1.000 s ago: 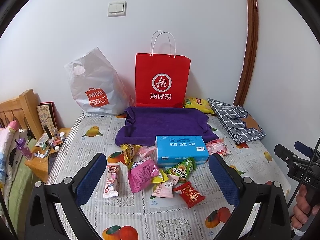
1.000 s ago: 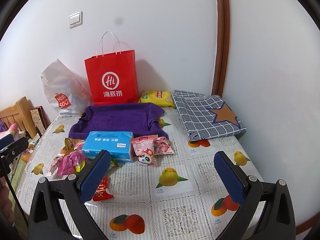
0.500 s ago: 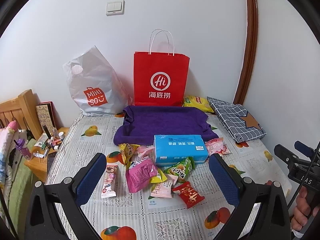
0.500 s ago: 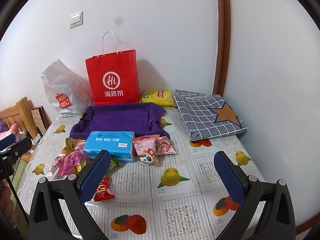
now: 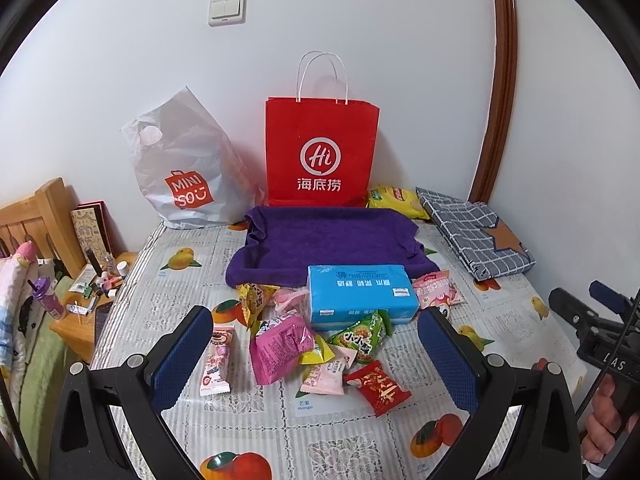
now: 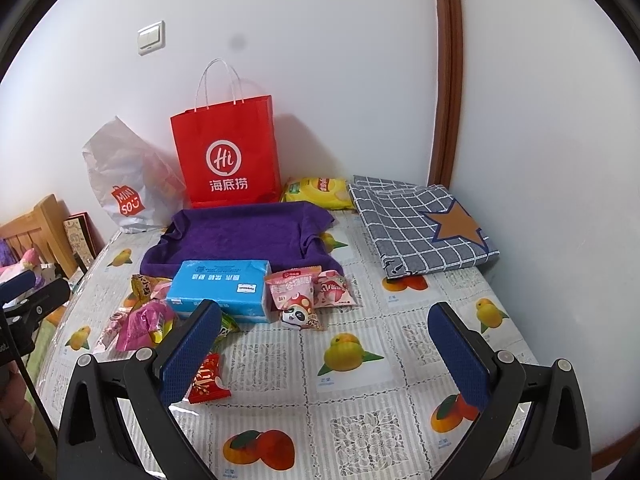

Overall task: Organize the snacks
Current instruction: 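Move the right gripper to the pink cereal snack bag and grasp it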

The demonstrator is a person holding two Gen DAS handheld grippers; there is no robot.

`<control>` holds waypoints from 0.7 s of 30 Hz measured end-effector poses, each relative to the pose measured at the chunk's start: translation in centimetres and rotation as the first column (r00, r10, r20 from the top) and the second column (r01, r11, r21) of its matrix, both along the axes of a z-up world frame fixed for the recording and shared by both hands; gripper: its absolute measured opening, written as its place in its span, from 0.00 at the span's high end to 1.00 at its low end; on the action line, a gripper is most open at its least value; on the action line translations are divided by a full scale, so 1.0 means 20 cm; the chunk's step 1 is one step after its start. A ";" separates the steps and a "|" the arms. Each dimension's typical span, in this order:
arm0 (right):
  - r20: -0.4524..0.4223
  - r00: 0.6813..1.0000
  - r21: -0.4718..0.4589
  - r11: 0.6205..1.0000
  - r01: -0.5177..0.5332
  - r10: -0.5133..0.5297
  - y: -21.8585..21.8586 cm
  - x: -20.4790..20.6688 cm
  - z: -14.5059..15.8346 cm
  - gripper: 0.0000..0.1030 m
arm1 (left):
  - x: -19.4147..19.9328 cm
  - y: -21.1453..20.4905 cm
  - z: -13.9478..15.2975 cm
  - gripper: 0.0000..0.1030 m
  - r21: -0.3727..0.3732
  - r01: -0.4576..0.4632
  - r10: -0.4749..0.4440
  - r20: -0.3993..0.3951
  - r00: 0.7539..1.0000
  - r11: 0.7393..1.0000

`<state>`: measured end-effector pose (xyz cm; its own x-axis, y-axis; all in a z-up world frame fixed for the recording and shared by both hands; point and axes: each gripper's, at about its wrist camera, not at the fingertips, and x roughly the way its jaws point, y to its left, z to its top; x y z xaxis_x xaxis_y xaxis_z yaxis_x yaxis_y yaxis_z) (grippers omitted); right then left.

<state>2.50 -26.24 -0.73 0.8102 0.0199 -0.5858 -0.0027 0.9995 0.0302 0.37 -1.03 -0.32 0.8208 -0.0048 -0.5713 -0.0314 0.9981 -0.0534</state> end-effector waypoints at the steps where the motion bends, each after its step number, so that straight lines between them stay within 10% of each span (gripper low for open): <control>1: -0.002 1.000 -0.002 1.000 -0.002 0.002 0.00 0.01 0.00 0.01 | 0.00 0.01 0.00 0.00 0.000 -0.023 0.023 -0.001 1.000 1.000; 21: -0.076 0.997 -0.025 0.999 0.026 -0.027 0.03 0.26 -0.19 0.01 | 0.23 0.00 -0.18 0.00 0.091 -0.036 0.044 -0.088 0.995 0.995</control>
<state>7.63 -25.71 -4.47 0.7634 -0.0159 -0.6457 0.0252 0.9997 0.0051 4.90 -0.99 -3.83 0.7645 0.0809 -0.6396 -0.0718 0.9966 0.0402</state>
